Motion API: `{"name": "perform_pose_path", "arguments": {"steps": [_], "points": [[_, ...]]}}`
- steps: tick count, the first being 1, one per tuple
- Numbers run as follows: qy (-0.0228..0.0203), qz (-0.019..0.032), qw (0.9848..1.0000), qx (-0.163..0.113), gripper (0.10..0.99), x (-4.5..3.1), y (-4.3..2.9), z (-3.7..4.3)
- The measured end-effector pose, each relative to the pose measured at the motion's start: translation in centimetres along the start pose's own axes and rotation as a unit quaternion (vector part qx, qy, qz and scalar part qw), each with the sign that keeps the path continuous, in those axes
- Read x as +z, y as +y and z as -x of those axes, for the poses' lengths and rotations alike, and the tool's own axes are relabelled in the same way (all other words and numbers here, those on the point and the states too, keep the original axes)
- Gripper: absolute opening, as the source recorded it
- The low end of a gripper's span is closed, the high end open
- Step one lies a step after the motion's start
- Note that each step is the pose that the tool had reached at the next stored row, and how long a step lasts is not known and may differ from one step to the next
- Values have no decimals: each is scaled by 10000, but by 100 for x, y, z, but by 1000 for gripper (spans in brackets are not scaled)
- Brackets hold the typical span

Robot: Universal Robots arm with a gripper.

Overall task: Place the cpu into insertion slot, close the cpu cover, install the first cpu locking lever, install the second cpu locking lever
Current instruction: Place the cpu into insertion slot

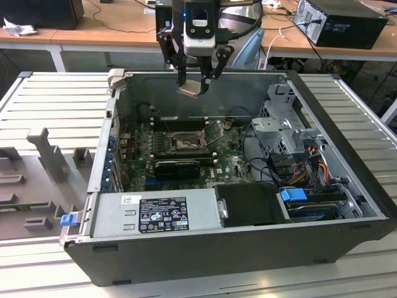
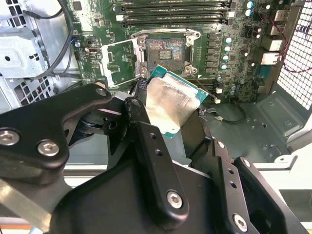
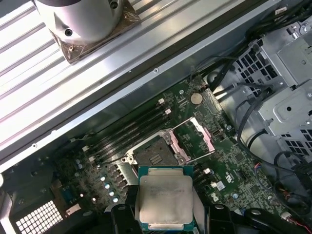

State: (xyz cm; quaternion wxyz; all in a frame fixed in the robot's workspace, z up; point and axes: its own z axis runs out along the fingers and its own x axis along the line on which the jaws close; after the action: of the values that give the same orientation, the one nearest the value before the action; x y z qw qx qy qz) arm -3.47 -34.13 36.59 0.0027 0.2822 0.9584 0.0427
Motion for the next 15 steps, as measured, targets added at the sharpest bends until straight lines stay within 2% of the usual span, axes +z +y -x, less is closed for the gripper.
{"name": "perform_pose_path", "arguments": {"steps": [15], "points": [[-21,4,9997,250,525,0,0,0]]}}
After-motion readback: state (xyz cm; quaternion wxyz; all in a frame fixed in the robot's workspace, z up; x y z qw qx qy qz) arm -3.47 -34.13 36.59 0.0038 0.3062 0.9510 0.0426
